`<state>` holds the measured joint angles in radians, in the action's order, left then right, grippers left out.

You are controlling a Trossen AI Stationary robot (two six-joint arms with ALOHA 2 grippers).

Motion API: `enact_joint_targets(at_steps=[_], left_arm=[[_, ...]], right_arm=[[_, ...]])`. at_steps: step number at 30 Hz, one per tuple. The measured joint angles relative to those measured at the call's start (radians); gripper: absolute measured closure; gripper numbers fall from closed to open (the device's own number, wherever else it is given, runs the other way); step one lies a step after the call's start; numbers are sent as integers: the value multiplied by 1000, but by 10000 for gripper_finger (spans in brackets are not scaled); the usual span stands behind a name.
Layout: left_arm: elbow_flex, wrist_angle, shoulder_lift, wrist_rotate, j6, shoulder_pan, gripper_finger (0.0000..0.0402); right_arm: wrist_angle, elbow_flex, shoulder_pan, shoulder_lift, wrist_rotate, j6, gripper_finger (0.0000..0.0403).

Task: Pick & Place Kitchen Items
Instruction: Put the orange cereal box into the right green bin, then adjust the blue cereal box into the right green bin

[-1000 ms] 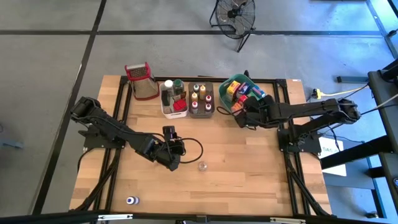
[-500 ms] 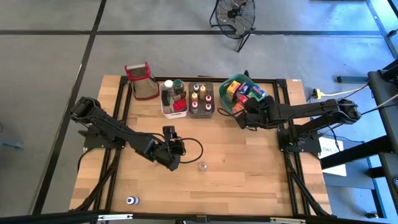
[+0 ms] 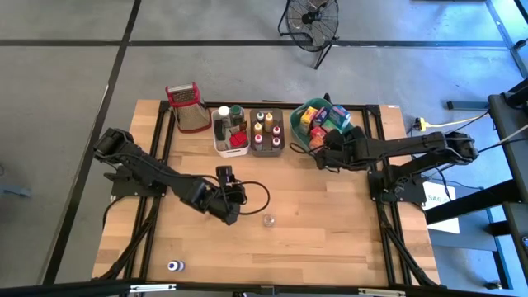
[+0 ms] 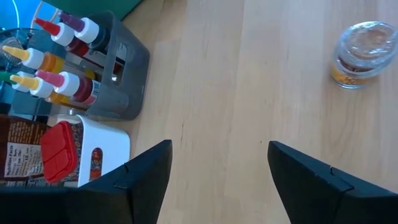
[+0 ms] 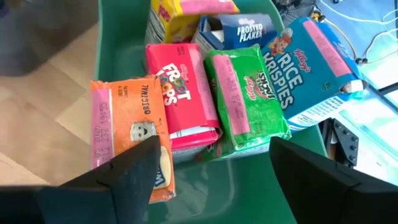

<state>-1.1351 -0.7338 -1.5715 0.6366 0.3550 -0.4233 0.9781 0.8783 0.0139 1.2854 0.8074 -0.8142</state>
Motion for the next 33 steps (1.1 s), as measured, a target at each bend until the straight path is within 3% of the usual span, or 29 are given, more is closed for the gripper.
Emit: enact_joint_targets(at_steps=[19,26,33], left_arm=[[0,0,0,-1,0,8,139],[0,0,0,-2,0,8,141],[0,1,0,-2,-1,8,140]], right_arm=[[13,49,1,0,-5,28,98],[45,50,-32,-69,138,63,98],[51,66,-207,-185,-2,68,98]])
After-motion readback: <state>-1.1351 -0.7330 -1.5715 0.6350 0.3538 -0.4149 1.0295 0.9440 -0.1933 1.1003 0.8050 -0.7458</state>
